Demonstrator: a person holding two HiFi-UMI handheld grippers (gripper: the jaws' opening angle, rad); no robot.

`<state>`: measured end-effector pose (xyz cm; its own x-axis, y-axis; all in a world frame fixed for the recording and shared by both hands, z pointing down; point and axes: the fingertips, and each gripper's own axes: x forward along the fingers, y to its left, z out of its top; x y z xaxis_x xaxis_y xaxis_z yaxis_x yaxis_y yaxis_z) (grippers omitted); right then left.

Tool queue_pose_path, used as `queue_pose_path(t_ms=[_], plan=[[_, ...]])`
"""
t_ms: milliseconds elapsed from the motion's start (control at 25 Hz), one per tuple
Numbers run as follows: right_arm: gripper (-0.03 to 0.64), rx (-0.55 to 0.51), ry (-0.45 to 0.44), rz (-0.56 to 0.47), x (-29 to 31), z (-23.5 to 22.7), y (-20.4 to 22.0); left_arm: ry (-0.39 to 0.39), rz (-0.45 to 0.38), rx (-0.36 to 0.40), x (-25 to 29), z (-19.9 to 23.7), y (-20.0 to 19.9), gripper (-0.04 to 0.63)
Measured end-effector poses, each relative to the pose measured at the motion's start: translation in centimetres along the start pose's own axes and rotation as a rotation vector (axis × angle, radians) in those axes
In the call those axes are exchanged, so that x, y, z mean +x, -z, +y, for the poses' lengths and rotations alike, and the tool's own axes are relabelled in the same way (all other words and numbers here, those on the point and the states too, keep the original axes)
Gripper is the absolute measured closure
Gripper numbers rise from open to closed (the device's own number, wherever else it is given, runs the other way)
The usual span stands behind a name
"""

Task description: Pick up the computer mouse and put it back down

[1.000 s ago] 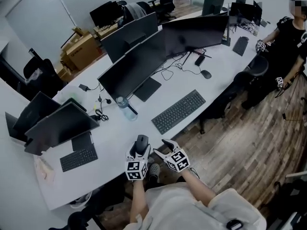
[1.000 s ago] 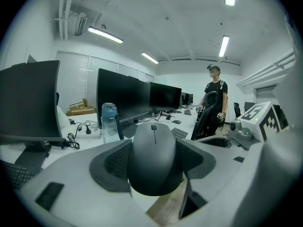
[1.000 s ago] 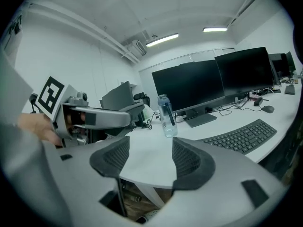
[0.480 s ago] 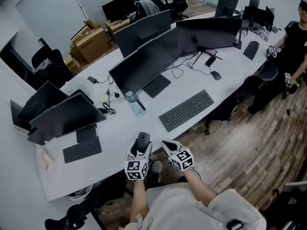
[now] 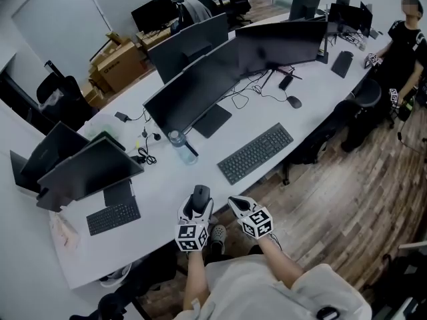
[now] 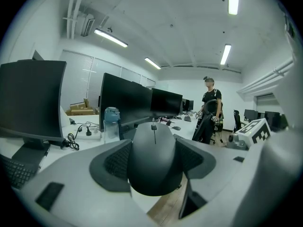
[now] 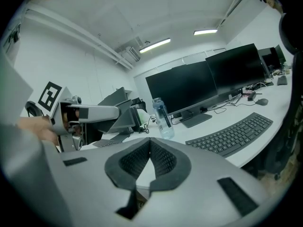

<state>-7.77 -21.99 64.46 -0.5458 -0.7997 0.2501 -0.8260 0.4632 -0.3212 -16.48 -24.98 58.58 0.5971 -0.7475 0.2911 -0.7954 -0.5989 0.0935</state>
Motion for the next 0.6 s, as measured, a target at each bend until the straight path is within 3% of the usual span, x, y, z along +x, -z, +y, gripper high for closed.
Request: queue_pose_path(t_ms=[600], plan=[[0.609,-0.003,0.115,-0.018,0.0,-2.4,-0.5,0.098,0.027,-0.016,4.1,1.3,0.4,0.302]])
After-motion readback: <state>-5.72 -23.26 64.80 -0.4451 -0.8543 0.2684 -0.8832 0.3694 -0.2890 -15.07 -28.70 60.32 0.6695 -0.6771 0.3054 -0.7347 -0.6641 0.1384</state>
